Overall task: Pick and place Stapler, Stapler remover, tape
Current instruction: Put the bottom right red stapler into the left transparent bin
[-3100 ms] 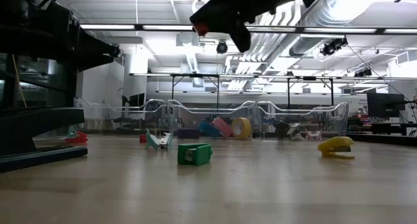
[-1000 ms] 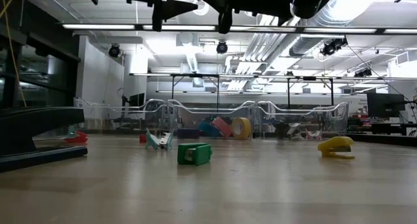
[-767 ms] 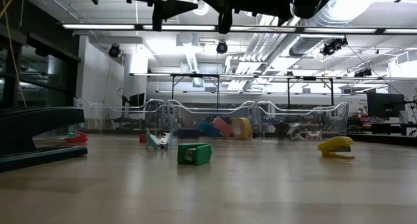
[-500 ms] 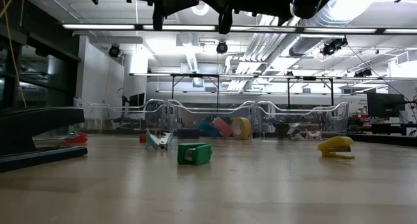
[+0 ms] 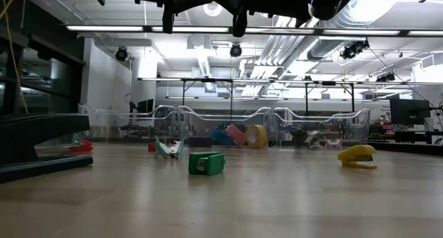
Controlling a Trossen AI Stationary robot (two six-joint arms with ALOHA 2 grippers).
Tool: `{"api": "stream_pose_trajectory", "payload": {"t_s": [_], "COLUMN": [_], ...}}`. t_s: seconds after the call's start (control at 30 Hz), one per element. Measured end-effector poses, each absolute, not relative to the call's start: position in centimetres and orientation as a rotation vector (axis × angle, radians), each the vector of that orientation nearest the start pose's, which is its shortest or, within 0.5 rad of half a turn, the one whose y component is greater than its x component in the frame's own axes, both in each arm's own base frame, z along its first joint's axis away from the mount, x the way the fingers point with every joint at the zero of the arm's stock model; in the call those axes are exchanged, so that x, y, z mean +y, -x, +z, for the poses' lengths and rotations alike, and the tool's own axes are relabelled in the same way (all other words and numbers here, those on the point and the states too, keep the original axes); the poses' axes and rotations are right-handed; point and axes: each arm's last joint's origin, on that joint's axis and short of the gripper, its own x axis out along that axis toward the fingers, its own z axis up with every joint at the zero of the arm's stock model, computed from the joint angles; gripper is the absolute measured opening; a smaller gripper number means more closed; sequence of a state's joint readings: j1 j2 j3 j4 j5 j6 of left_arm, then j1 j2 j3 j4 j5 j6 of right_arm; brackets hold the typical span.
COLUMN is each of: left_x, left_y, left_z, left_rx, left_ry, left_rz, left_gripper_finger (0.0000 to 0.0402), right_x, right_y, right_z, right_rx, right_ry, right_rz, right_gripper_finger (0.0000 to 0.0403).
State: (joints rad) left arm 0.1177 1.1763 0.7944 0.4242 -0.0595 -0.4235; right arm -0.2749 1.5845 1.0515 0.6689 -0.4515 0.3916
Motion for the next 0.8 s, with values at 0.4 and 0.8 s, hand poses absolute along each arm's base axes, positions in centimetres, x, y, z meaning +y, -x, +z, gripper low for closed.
{"api": "stream_pose_trajectory", "payload": {"t_s": [0.4,0.8], "left_x": [3.25,3.21], "left_y": [-26.28,-26.29], "left_z": [31.56,31.48], "left_rx": [-0.076,-0.068], "left_ry": [0.425,0.437], "left_rz": [0.154,0.147], "left_gripper_finger": [0.0046,0.0046], "right_x": [-8.5,-8.55], "right_y": [-34.81,-34.83], "right_z": [30.68,30.45], "right_rx": [-0.086,-0.062], "right_ry": [-0.34,-0.366], "right_rz": [0.197,0.19], "right_gripper_finger": [0.0054,0.0172]}}
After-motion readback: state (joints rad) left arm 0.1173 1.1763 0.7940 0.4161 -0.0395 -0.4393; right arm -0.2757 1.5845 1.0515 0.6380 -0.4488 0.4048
